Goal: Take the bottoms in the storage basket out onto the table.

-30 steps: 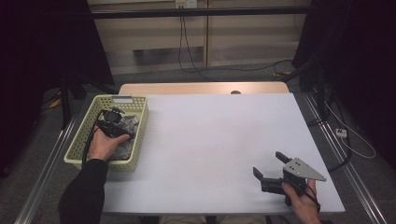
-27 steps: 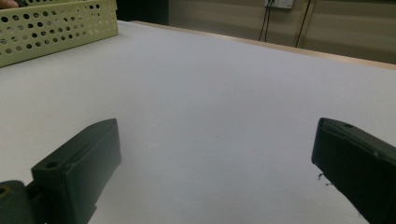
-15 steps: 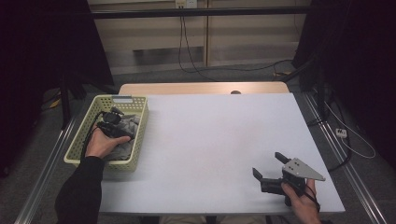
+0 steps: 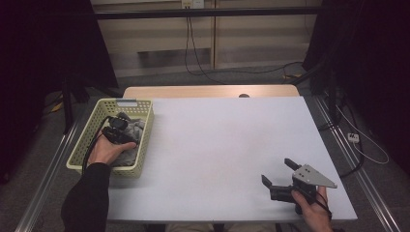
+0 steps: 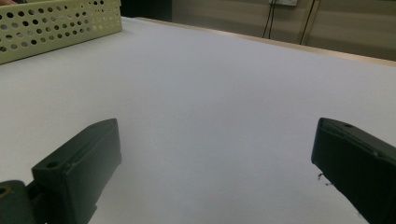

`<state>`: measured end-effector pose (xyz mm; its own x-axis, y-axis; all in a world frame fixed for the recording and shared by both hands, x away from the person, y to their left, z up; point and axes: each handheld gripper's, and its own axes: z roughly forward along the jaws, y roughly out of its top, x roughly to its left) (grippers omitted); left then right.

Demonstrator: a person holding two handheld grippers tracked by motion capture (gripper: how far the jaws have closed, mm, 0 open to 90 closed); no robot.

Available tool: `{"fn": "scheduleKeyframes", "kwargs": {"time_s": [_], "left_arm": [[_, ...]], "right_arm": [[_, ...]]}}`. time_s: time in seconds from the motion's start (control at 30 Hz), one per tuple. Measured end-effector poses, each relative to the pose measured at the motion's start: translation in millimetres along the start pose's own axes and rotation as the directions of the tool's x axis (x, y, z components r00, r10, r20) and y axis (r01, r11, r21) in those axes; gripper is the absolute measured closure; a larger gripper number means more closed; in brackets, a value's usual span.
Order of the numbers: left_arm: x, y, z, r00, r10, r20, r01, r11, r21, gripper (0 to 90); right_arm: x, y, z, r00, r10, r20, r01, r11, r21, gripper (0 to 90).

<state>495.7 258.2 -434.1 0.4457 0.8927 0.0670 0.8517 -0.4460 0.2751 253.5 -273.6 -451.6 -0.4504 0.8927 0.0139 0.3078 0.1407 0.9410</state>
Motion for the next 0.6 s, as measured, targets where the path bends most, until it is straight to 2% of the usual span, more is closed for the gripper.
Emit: {"fn": "scheduleKeyframes", "kwargs": {"time_s": [0.1, 0.2, 0.33, 0.37, 0.4, 0.43, 0.6], "left_arm": [[-0.1, -0.3, -1.8, 0.9999, 0.015, 0.002, -0.015, 0.9999, 0.001, 18.4], [-0.6, -2.1, -3.8, 0.9999, 0.013, 0.004, -0.013, 0.9999, -0.009, 30.2], [-1.9, -1.6, -5.2, 1.0, 0.007, -0.004, -0.007, 1.0, -0.005, 36.0], [-1.4, -1.4, -6.1, 0.9999, 0.011, -0.003, -0.011, 0.9999, 0.002, 41.3], [-1.3, -1.5, -6.3, 1.0, 0.008, -0.005, -0.008, 1.0, 0.001, 41.3], [-0.8, -1.5, -6.6, 0.9999, 0.01, -0.009, -0.01, 1.0, 0.0, 45.8], [-1.2, -1.1, -7.6, 0.9996, -0.009, -0.026, 0.009, 1.0, -0.003, 51.8]], "right_arm": [[0.5, 0.0, -0.4, 1.0, -0.003, -0.001, 0.003, 1.0, 0.0, 1.7], [0.7, -0.4, -1.3, 1.0, -0.007, -0.001, 0.007, 1.0, -0.001, 1.7], [0.3, -0.5, -1.2, 1.0, -0.005, 0.0, 0.005, 1.0, 0.001, 1.7], [0.5, -0.5, -1.0, 1.0, -0.006, 0.001, 0.006, 1.0, 0.002, 1.7], [0.5, -0.5, -1.0, 1.0, -0.006, 0.001, 0.006, 1.0, 0.002, 1.7], [0.6, -0.4, -1.0, 1.0, -0.006, 0.001, 0.006, 1.0, 0.001, 1.7], [0.4, -0.3, -0.4, 1.0, -0.004, 0.003, 0.004, 1.0, 0.002, 1.7]]}}
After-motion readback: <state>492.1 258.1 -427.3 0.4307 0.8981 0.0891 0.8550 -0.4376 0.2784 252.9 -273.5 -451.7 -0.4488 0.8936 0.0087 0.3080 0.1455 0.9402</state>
